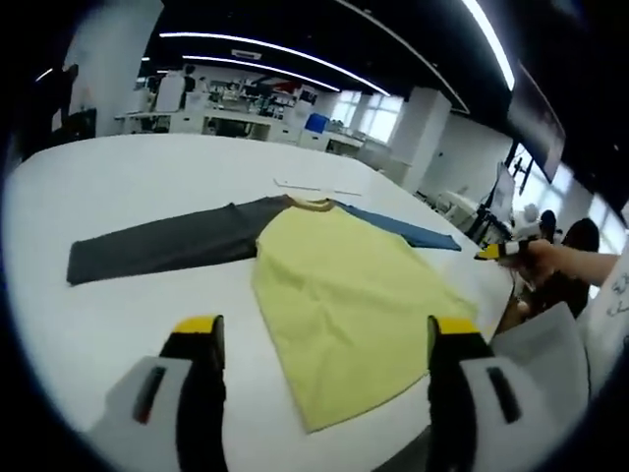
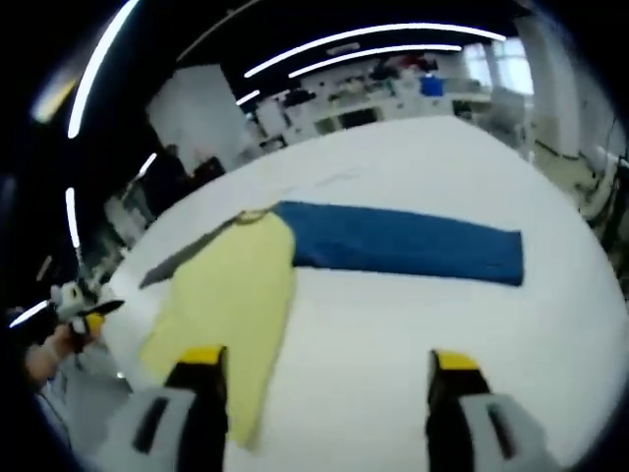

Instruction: Fold the garment on the visible template until the final outline fits inside the template.

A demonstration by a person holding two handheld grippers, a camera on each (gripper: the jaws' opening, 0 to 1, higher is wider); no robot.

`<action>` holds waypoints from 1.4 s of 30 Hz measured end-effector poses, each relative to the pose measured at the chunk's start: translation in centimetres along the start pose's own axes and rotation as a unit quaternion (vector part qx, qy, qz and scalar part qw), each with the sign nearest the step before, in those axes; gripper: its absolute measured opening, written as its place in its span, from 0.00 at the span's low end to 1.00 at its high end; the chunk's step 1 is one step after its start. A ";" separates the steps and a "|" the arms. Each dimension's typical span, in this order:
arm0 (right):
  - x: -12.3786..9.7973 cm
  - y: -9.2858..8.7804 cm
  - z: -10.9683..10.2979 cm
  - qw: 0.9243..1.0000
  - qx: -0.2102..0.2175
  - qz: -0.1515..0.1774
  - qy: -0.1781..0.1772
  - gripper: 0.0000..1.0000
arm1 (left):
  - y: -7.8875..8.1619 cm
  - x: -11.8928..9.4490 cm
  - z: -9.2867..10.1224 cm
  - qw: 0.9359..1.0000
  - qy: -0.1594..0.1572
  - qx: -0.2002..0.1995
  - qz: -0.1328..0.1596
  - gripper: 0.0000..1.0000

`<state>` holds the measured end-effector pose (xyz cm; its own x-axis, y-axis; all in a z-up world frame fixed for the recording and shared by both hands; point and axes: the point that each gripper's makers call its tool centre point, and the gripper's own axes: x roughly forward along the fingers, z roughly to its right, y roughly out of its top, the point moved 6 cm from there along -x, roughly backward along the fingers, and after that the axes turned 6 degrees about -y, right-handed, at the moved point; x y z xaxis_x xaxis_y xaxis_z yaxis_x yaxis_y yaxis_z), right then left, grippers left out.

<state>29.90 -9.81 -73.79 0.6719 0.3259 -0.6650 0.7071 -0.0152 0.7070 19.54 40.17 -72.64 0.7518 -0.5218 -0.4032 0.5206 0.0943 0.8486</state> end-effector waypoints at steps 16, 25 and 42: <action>1.0 3.1 8.5 0.992 -0.018 0.039 -0.116 0.71 | -1.7 0.7 -0.6 1.000 0.004 -0.014 -0.015 0.76; 2.4 2.0 13.3 0.979 0.015 0.029 -0.201 0.45 | -2.3 0.7 -1.2 0.999 0.011 -0.030 -0.016 0.72; 5.1 1.8 15.3 0.967 0.137 0.048 -0.210 0.26 | -3.5 1.2 0.2 0.998 0.012 -0.046 -0.035 0.70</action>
<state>37.94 -22.67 -79.59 0.7263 -0.1020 -0.6798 0.6306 -0.2949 0.7179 18.52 39.07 -76.03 0.7215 -0.5099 -0.4684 0.6056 0.1369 0.7839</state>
